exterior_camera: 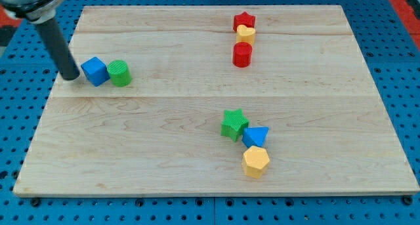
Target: Push the yellow hexagon slightly left
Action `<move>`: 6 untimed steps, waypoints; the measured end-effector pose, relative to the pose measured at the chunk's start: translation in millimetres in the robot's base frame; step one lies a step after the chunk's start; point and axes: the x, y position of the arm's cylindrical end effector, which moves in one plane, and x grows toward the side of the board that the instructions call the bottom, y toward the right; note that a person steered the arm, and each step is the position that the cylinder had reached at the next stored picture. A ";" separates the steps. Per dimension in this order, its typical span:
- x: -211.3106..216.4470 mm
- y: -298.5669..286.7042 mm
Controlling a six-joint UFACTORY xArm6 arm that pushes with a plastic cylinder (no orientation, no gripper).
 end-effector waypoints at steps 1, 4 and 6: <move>79.6 0.4; 187.3 255.7; 168.1 359.7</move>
